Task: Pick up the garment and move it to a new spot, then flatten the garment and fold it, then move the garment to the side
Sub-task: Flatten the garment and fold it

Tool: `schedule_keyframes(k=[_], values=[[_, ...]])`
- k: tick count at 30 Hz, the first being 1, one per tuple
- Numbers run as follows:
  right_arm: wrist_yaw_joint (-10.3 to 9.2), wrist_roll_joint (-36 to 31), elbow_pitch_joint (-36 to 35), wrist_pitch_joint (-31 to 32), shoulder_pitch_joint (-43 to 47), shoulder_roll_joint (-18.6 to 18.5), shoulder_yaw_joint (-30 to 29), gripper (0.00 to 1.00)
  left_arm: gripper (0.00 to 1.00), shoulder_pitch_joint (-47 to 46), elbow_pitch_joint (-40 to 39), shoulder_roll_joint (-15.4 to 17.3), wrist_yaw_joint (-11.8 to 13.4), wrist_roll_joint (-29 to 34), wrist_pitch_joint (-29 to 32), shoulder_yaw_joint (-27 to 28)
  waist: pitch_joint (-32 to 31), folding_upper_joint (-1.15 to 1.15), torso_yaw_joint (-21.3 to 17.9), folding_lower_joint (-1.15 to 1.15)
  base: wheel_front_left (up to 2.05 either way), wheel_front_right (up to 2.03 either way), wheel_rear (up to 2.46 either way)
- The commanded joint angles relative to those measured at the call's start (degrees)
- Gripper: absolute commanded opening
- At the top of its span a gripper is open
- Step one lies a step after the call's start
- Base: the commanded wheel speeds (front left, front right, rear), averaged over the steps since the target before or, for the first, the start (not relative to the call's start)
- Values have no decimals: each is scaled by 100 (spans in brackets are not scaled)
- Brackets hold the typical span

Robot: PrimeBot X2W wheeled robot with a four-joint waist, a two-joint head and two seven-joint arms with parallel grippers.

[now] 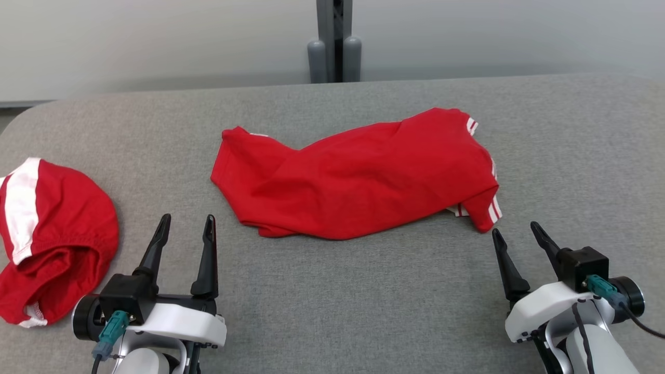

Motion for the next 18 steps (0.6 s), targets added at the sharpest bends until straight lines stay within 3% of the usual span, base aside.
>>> schedule_keyframes(k=[1,15,16,18], values=[[1,-48,149,25,-120,-83,-15,100,100,-105,18,30,-52,47,-12,33,82,0,69,0,0,0,0],[1,-274,1489,-152,-913,-130,-121,100,100,-359,153,-24,-200,165,-13,85,410,0,409,0,0,0,0],[1,-265,1572,-154,-959,-124,-134,84,100,-374,162,-26,-203,166,-13,86,418,0,419,0,0,0,0],[1,-270,1694,-174,-1042,-122,-149,0,100,-398,177,-27,-210,167,-13,94,430,0,431,0,0,0,0]])
